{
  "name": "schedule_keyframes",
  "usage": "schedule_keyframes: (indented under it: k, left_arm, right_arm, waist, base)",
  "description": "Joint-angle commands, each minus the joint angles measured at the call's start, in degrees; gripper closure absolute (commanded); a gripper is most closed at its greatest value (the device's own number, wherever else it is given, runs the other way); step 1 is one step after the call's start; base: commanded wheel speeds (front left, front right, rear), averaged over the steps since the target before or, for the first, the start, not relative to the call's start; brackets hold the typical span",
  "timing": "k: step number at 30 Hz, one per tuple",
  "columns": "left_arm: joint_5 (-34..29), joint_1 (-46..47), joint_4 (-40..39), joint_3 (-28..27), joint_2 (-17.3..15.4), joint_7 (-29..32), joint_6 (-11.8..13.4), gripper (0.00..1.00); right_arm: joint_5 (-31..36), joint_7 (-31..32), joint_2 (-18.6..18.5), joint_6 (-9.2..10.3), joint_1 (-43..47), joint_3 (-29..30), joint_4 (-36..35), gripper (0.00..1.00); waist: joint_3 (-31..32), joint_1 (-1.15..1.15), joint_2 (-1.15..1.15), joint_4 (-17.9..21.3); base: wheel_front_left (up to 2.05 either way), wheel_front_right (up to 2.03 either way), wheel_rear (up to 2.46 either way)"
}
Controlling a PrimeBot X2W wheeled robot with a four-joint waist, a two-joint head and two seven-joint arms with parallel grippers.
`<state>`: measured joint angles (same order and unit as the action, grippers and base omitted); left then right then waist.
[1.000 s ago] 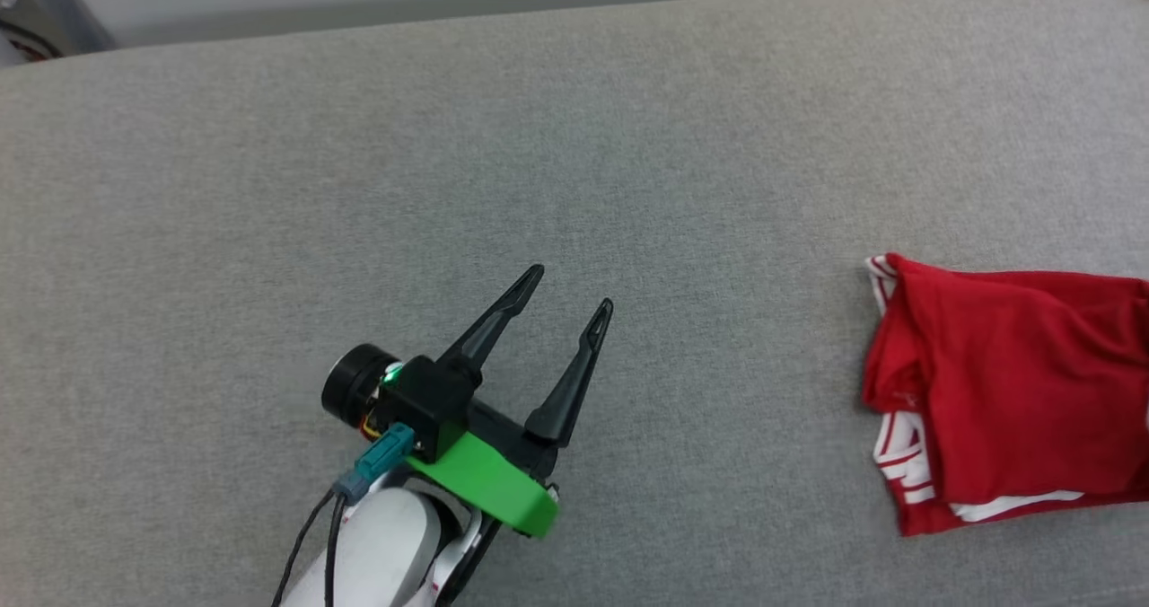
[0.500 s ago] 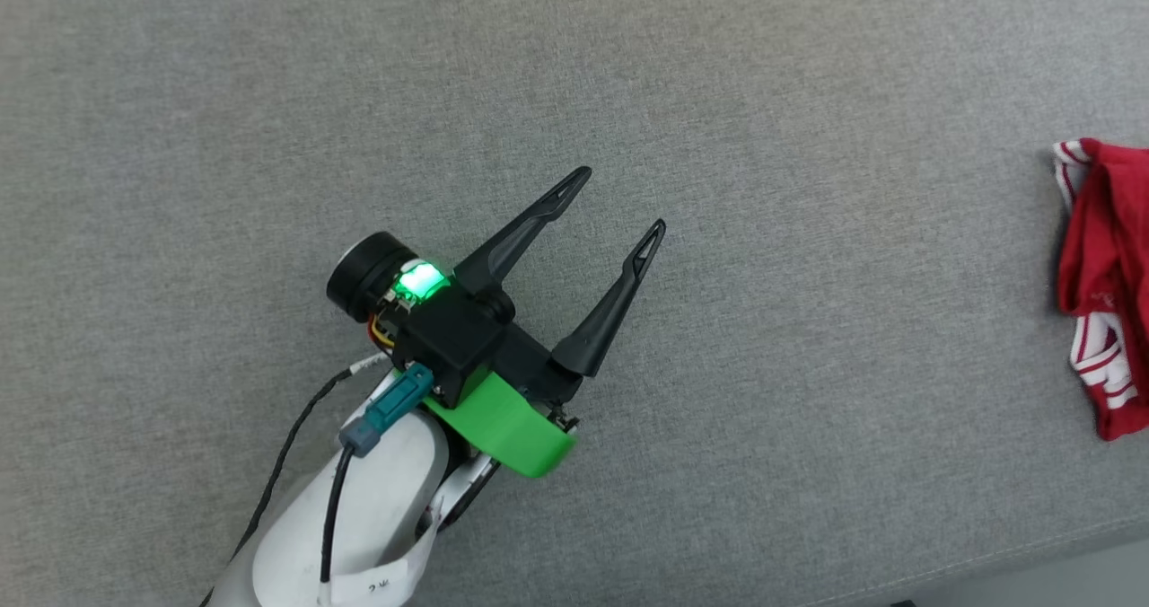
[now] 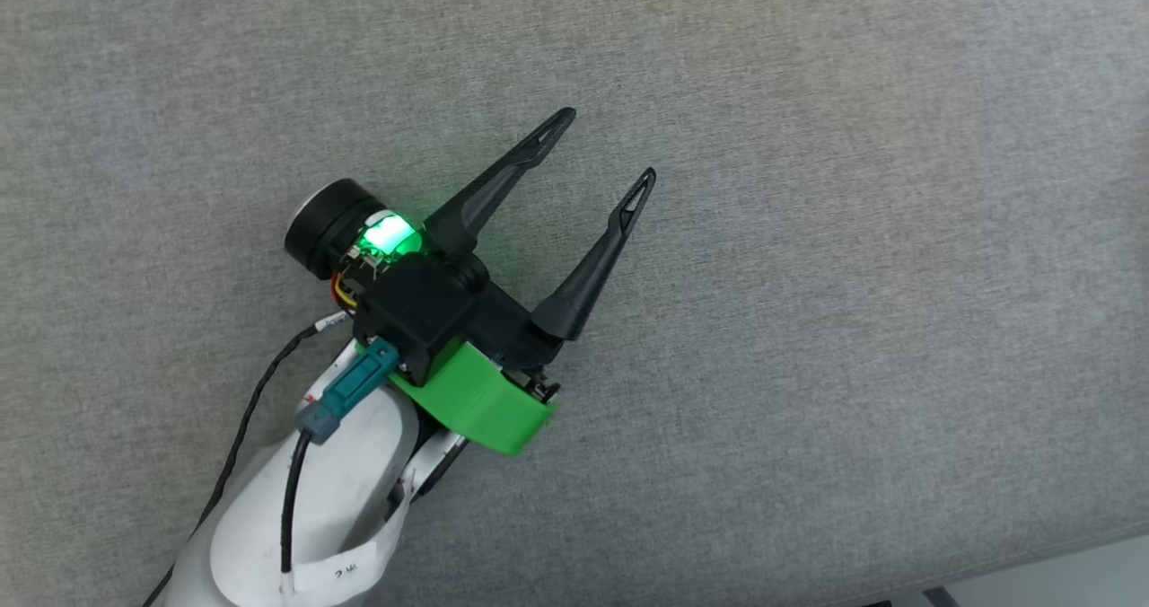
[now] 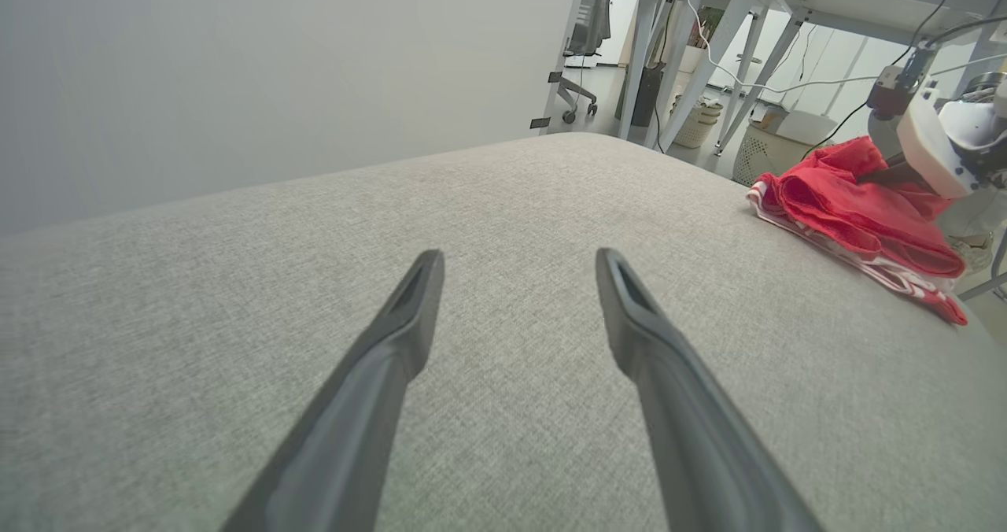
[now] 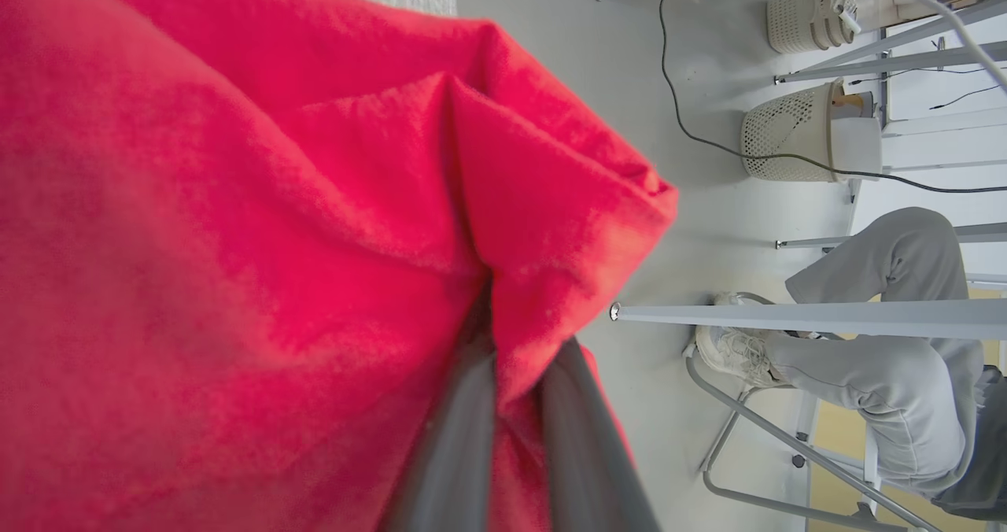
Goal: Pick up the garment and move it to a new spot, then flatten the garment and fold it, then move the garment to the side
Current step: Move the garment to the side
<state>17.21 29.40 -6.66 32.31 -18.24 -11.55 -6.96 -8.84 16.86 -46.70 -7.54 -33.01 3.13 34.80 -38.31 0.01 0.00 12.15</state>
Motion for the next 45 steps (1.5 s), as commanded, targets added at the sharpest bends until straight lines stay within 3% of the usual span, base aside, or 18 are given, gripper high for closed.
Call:
schedule_keyframes:
  k: [1, 3, 4, 5, 6, 14, 22, 28, 31, 35, 39, 45]
  left_arm:
    - [0.5, 0.9, -0.43, -0.39, -0.58, 0.06, 0.38, 0.0]
    - [0.64, 0.69, -0.37, -0.43, -0.7, -0.08, 0.47, 0.0]
    - [0.74, 0.56, -0.25, -0.39, -0.68, -0.18, 0.49, 0.0]
    - [0.86, 0.39, -0.02, -0.3, -0.63, -0.32, 0.5, 0.0]
    - [0.96, 0.25, 0.25, -0.23, -0.57, -0.45, 0.52, 0.0]
    - [3.11, -3.12, 5.66, -1.59, 0.31, -2.61, 1.07, 0.0]
    - [6.33, -10.52, 10.19, -7.6, 1.77, -3.41, 2.46, 0.0]
    - [7.26, -16.53, 10.44, -14.21, 3.62, -3.43, 3.12, 0.0]
    - [6.91, -20.03, 10.98, -17.35, 4.96, -3.44, 3.09, 0.0]
    - [6.1, -22.47, 12.19, -19.83, 6.24, -3.44, 3.92, 0.0]
    - [4.44, -24.28, 12.22, -22.25, 7.78, -3.44, 4.84, 0.0]
    - [2.53, -27.07, 13.19, -25.86, 10.07, -3.44, 4.53, 0.0]
  right_arm:
    - [0.23, -0.55, 0.42, 0.05, -1.29, 0.39, 0.82, 1.0]
    - [0.48, -1.41, 0.71, 0.05, -1.77, 0.56, 1.68, 1.0]
    - [0.71, -1.94, 0.79, 0.05, -1.88, 0.55, 1.97, 0.91]
    - [1.28, -2.6, 0.79, 0.05, -1.94, 0.43, 2.33, 0.15]
    - [1.68, -2.91, 0.91, 0.05, -2.08, 0.57, 2.79, 0.0]
    - [5.23, -5.05, 2.87, 0.05, -2.93, -0.05, 3.8, 0.0]
    - [0.16, -6.79, 6.35, 0.05, -0.97, -3.25, -7.02, 0.0]
    - [-5.06, -10.47, 15.34, 0.05, 5.66, -1.13, -18.7, 0.0]
    - [-6.72, -14.55, 23.8, 0.05, 11.94, 0.76, -26.02, 0.0]
    - [-6.74, -18.57, 30.49, 0.05, 17.94, 0.54, -31.74, 0.0]
    - [-5.76, -21.76, 35.22, 0.05, 22.54, -0.62, -33.84, 0.0]
    - [-4.32, -25.76, 39.3, 0.05, 26.07, -1.69, -31.6, 0.0]
  waist:
    - [-0.42, -0.01, 0.0, -0.67]
    - [-0.16, -0.01, 0.0, -0.93]
    - [0.12, -0.01, 0.0, -1.06]
    - [0.55, -0.01, 0.0, -1.22]
    - [1.02, -0.01, 0.0, -1.34]
    - [9.53, -0.01, 0.0, -1.99]
    - [21.82, -0.01, 0.0, -3.49]
    - [28.29, -0.01, 0.0, -5.12]
    - [31.52, -0.01, 0.0, -6.43]
    - [33.31, -0.01, 0.0, -7.81]
    - [34.15, -0.01, 0.0, -8.71]
    - [34.93, -0.01, 0.0, -9.96]
  base:
    - [0.0, 0.0, 0.0]
    - [0.0, 0.0, 0.0]
    - [0.0, 0.0, 0.0]
    - [0.0, 0.0, 0.0]
    - [0.0, 0.0, 0.0]
    - [0.0, 0.0, 0.0]
    - [0.0, 0.0, 0.0]
    - [0.0, 0.0, 0.0]
    - [0.0, 0.0, 0.0]
    - [0.0, 0.0, 0.0]
    - [0.0, 0.0, 0.0]
    - [0.0, 0.0, 0.0]
